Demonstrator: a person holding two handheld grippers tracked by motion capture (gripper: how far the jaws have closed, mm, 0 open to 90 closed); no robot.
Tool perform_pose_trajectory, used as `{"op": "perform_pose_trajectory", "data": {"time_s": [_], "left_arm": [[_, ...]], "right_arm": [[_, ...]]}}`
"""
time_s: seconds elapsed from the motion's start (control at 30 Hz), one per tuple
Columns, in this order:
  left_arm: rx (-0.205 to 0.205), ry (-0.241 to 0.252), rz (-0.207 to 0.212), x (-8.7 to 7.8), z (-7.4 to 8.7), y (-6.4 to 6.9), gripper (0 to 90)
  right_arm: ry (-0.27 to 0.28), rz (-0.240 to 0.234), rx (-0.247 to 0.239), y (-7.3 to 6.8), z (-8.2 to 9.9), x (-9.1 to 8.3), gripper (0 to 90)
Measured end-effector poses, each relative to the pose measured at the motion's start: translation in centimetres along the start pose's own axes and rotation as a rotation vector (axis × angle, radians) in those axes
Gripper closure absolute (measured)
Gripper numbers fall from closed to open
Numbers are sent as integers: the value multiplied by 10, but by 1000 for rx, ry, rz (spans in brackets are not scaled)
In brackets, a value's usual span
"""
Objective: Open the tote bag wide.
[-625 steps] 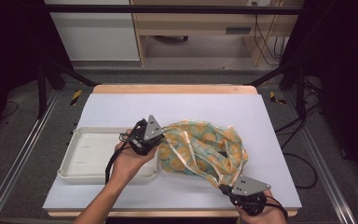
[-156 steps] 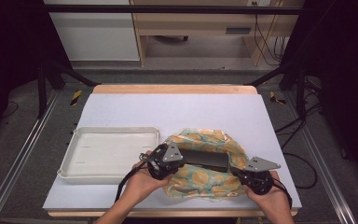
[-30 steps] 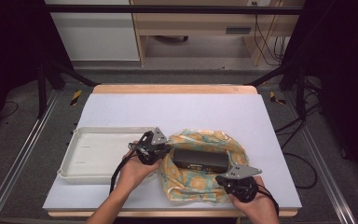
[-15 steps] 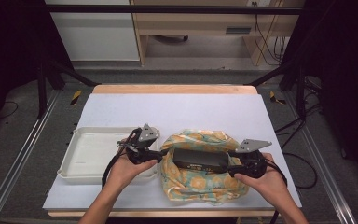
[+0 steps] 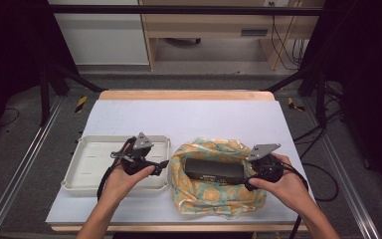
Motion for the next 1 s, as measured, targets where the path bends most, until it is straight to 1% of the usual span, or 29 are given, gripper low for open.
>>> {"op": "perform_pose_trajectory", "data": {"time_s": [0.1, 0.17, 0.23, 0.27, 0.3, 0.33, 0.4, 0.47, 0.53, 0.57, 0.63, 0.73, 0.87, 0.93, 0.97, 1.0], "left_arm": [[-4, -1, -6, -5, 5, -7, 136], [7, -6, 5, -8, 9, -12, 121], [14, -7, 3, -10, 11, -16, 119], [17, -8, 3, -11, 12, -18, 119], [19, -9, 2, -13, 13, -20, 119], [15, -6, 2, -14, 14, -22, 119], [5, 2, 6, -17, 15, -26, 116], [9, -2, 10, -18, 17, -29, 108], [32, -21, 13, -19, 19, -30, 107], [34, -23, 11, -20, 19, -31, 105], [20, -17, 10, -22, 20, -33, 104], [17, -24, 9, -23, 21, -35, 105], [21, -46, -1, -25, 22, -37, 105], [17, -36, 0, -28, 20, -38, 104], [17, -30, -3, -30, 19, -38, 104], [14, -26, -3, -31, 18, -39, 104]], "right_arm": [[-35, -2, -17, 2, -3, 0, 181], [-58, -3, -34, 4, -4, 0, 181], [-84, -5, -48, 5, -7, 2, 183], [-95, -12, -62, 5, -8, 3, 189], [-110, -8, -74, 6, -10, 3, 201], [-127, -12, -97, 6, -11, 4, 208], [-154, -14, -114, 5, -14, 4, 215], [-169, -18, -120, 6, -16, 6, 223], [-188, -18, -129, 8, -17, 8, 242], [-192, -16, -132, 8, -17, 9, 257], [-205, -24, -146, 9, -17, 11, 285], [-219, -32, -158, 10, -18, 13, 304], [-242, -37, -176, 11, -19, 15, 304], [-254, -34, -169, 12, -20, 16, 312], [-259, -31, -180, 14, -20, 16, 320], [-260, -34, -179, 14, -19, 16, 322]]}}
Point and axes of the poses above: each handheld gripper's, and its own axes: x roughly forward along the jaws, z roughly out of its underside, y roughly to its right, the point moved 3 cm from there along x, roughly forward along the jaws, and after that the axes turned 9 degrees about -z, right-handed, at the moved point
